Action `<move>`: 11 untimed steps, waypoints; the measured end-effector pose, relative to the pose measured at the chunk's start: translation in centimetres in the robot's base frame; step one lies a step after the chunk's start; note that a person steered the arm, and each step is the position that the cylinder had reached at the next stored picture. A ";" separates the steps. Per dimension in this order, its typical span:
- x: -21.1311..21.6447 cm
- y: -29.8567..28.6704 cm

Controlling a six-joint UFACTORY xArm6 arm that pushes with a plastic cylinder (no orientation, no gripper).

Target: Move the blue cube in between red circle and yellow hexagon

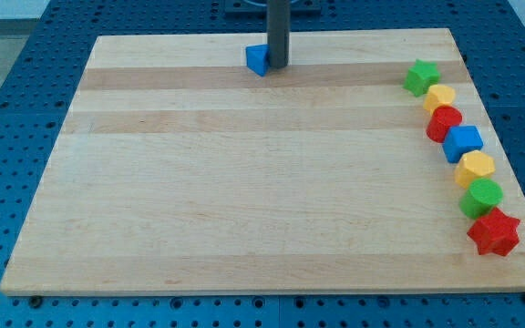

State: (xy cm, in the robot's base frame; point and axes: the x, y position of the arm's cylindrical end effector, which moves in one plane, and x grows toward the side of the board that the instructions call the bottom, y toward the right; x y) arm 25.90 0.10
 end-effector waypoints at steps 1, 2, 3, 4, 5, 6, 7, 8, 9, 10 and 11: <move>4.6 0.8; 4.8 -3.1; 1.6 -4.2; -0.2 -1.9; -0.5 -0.5; 3.3 0.6; 3.8 5.6; 2.6 6.4; 0.7 6.5; -0.6 9.6; -1.6 11.0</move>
State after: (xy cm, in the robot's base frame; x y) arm 24.31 11.13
